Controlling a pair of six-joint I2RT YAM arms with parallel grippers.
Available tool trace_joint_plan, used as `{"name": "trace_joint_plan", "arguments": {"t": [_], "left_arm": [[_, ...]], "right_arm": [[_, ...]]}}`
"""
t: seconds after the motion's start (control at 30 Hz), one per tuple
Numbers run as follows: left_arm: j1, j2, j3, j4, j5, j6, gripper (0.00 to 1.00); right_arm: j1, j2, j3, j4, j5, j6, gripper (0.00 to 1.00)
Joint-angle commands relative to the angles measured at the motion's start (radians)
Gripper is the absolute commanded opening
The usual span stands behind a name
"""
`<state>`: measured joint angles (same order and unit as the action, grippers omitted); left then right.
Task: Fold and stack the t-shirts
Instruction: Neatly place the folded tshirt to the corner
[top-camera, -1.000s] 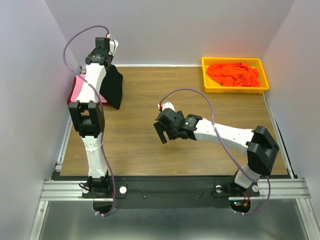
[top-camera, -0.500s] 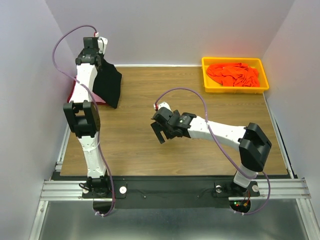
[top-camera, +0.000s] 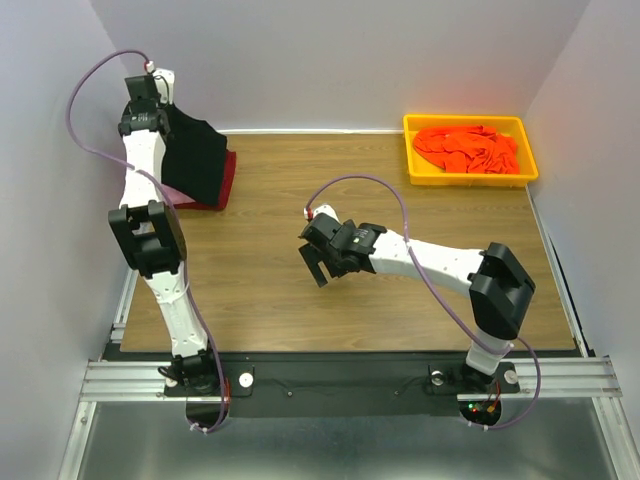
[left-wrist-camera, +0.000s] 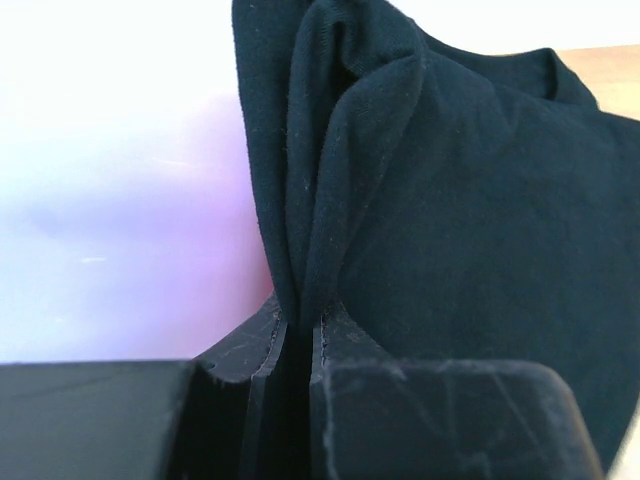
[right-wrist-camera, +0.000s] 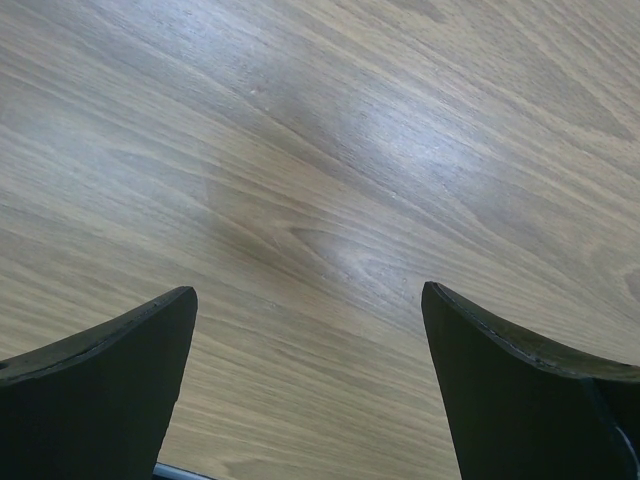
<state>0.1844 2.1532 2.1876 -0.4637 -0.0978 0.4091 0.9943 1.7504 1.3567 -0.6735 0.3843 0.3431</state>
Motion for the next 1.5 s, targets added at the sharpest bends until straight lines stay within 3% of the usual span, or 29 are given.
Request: {"name": "trace_joint_plan", "arguments": {"t": [0.0, 0.17, 0.27, 0.33, 0.37, 0.43, 0.47, 0.53, 0.77, 0.87, 1.07, 1.2, 1.3, 1.47], "left_arm": [[0.033, 0.01, -0.014, 0.143, -0.017, -0.016, 0.0], [0.036, 0.049, -0.07, 0.197, -0.029, -0.018, 0.01], [0.035, 0.069, -0.095, 0.226, -0.045, -0.01, 0.06], [0.035, 0.092, -0.106, 0.235, -0.072, -0.004, 0.14], [0.036, 0.097, -0.111, 0.246, -0.088, -0.004, 0.28], [0.036, 0.111, -0.112, 0.258, -0.141, -0.015, 0.42], [0.036, 0.111, -0.118, 0.273, -0.157, -0.016, 0.56], [0.036, 0.111, -0.117, 0.283, -0.192, -0.024, 0.58], [0.029, 0.045, -0.135, 0.27, -0.255, -0.093, 0.85], [0.018, -0.036, -0.179, 0.26, -0.263, -0.134, 0.94], [-0.048, -0.283, -0.331, 0.241, -0.215, -0.311, 0.95], [-0.086, -0.548, -0.555, 0.252, -0.11, -0.452, 0.95], [-0.144, -0.735, -0.72, 0.252, -0.117, -0.5, 0.95], [-0.214, -1.054, -0.934, 0.208, -0.146, -0.614, 0.95]], "right_arm": [[-0.011, 0.015, 0.059, -0.015, 0.002, -0.007, 1.0], [-0.011, 0.032, 0.073, -0.024, -0.001, -0.009, 1.0], [-0.011, 0.035, 0.076, -0.031, -0.001, -0.007, 1.0], [-0.011, 0.037, 0.076, -0.035, 0.001, -0.007, 1.0], [-0.011, 0.037, 0.076, -0.037, 0.001, -0.007, 1.0], [-0.011, 0.035, 0.074, -0.041, 0.001, -0.003, 1.0], [-0.01, 0.035, 0.074, -0.043, 0.001, -0.001, 1.0], [-0.011, 0.029, 0.073, -0.044, 0.004, 0.004, 1.0], [-0.055, -0.031, 0.036, -0.052, 0.045, 0.054, 1.0], [-0.126, -0.104, -0.013, -0.054, 0.068, 0.088, 1.0], [-0.353, -0.276, -0.111, -0.083, 0.073, 0.149, 1.0], [-0.498, -0.428, -0.149, -0.092, 0.117, 0.114, 1.0], [-0.561, -0.543, -0.14, -0.126, 0.197, 0.102, 1.0], [-0.582, -0.759, -0.119, -0.133, 0.343, 0.051, 1.0]]}}
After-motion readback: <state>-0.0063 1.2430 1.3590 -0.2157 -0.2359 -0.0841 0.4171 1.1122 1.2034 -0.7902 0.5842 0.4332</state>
